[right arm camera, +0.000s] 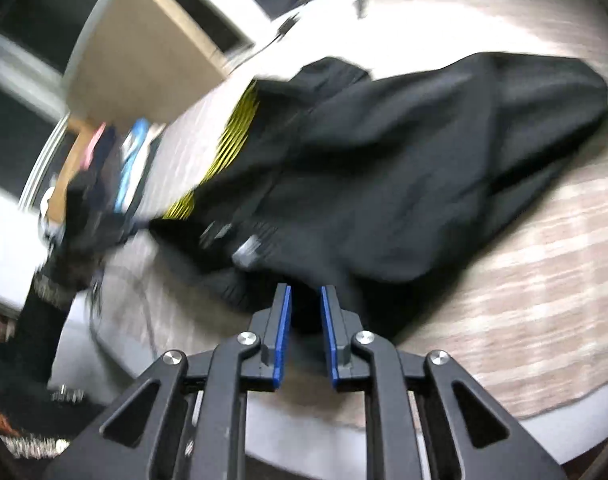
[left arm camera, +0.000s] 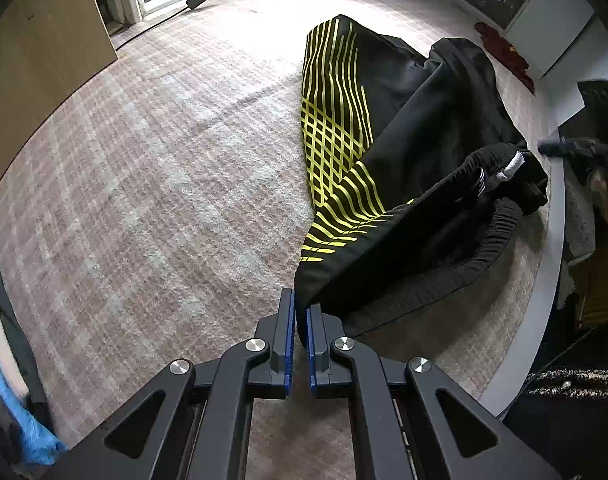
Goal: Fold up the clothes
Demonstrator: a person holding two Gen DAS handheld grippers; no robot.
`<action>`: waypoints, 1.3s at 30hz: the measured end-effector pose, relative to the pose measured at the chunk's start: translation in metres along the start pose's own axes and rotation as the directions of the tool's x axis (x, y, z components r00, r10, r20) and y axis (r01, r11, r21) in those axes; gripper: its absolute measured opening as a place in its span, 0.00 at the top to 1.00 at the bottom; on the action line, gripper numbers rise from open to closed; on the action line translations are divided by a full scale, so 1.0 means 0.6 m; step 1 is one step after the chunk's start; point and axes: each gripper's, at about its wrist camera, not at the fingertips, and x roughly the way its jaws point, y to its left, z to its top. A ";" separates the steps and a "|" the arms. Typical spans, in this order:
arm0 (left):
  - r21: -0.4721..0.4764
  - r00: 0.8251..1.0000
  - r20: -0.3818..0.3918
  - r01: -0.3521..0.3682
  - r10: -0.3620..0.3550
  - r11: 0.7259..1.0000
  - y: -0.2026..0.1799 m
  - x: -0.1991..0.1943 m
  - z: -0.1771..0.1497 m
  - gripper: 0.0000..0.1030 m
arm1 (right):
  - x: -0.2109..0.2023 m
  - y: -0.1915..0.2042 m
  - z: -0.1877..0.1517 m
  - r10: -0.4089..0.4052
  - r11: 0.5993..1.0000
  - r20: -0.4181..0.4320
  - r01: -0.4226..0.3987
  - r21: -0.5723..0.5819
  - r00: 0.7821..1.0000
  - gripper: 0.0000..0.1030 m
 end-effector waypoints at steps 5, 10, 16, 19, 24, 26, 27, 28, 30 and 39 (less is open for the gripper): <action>0.006 1.000 -0.006 -0.004 0.004 1.000 -0.006 0.000 0.001 0.95 | 0.050 -0.002 -0.001 -0.131 0.991 -0.062 0.129 -0.036 0.989 0.85; 0.004 1.000 -0.009 -0.002 0.002 1.000 -0.009 0.000 0.001 0.95 | 0.085 0.068 -0.046 -0.155 0.973 -0.150 0.124 -0.197 0.977 0.85; 0.004 1.000 -0.022 -0.004 0.004 1.000 -0.015 0.007 0.001 0.95 | 0.055 0.053 -0.046 -0.148 0.970 -0.126 0.119 -0.212 0.981 0.85; 0.008 1.000 -0.029 -0.005 0.006 1.000 -0.019 0.009 0.001 0.95 | 0.054 0.048 -0.039 -0.134 0.965 -0.156 0.093 -0.245 0.979 0.84; 0.011 0.999 -0.035 -0.009 0.009 1.000 -0.027 0.007 0.000 0.95 | 0.049 0.043 -0.046 -0.103 0.962 -0.198 0.046 -0.270 0.975 0.77; 0.014 0.999 -0.038 -0.009 0.010 1.000 -0.030 0.006 -0.003 0.94 | 0.028 0.040 -0.055 -0.061 0.967 -0.187 0.012 -0.256 0.981 0.77; 0.015 0.999 -0.039 -0.009 0.010 1.000 -0.031 0.006 -0.004 0.94 | 0.021 0.042 -0.056 -0.042 0.967 -0.178 -0.005 -0.255 0.983 0.77; 0.015 0.999 -0.041 -0.009 0.010 1.000 -0.033 0.006 -0.005 0.94 | 0.015 0.046 -0.055 -0.041 0.965 -0.166 -0.004 -0.262 0.985 0.77; 0.013 0.999 -0.042 -0.008 0.009 1.000 -0.034 0.006 -0.006 0.94 | 0.012 0.052 -0.055 -0.055 0.960 -0.160 0.008 -0.282 0.986 0.77; 0.014 0.999 -0.044 -0.008 0.009 1.000 -0.047 0.007 -0.007 0.94 | 0.007 -0.002 -0.029 -0.018 0.988 -0.138 -0.004 -0.154 0.990 0.77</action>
